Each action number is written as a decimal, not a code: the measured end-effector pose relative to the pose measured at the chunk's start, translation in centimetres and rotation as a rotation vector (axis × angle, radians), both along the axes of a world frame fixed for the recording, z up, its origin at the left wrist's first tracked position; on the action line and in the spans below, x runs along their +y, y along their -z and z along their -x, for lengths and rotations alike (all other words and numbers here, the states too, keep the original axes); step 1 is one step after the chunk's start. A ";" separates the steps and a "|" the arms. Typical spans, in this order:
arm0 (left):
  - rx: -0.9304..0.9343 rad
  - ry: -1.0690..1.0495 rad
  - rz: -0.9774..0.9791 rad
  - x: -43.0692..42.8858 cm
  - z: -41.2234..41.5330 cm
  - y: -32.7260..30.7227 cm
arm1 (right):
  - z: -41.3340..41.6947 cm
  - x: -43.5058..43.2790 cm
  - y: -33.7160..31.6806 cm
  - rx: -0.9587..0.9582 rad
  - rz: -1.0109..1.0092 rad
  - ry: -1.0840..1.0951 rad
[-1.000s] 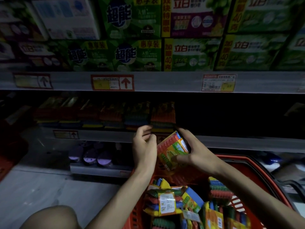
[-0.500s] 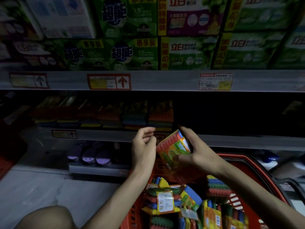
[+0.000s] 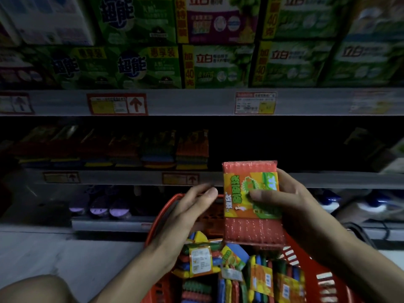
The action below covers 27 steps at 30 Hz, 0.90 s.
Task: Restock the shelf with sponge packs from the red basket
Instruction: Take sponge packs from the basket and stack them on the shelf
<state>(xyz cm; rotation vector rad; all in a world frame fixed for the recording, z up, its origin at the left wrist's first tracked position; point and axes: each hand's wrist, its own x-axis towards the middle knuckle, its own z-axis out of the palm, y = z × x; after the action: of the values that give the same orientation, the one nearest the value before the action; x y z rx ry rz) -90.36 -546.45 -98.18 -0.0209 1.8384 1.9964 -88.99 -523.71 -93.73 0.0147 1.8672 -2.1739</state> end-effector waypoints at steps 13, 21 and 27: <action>-0.040 -0.044 -0.149 3.1 -0.4 0.6 | 0.6 -0.5 1.6 -0.126 -0.136 0.179; 0.018 -0.325 -0.115 4.0 0.4 0.5 | -0.6 -1.0 2.6 -0.191 -0.123 0.331; 0.032 -0.372 -0.071 4.4 0.7 0.3 | -0.2 -1.0 2.4 -0.125 -0.199 0.324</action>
<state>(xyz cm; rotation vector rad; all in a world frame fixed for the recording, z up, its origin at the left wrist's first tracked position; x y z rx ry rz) -91.04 -542.05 -98.48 -0.3342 1.8910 2.3198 -88.83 -524.70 -96.12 0.5136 2.1195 -2.1095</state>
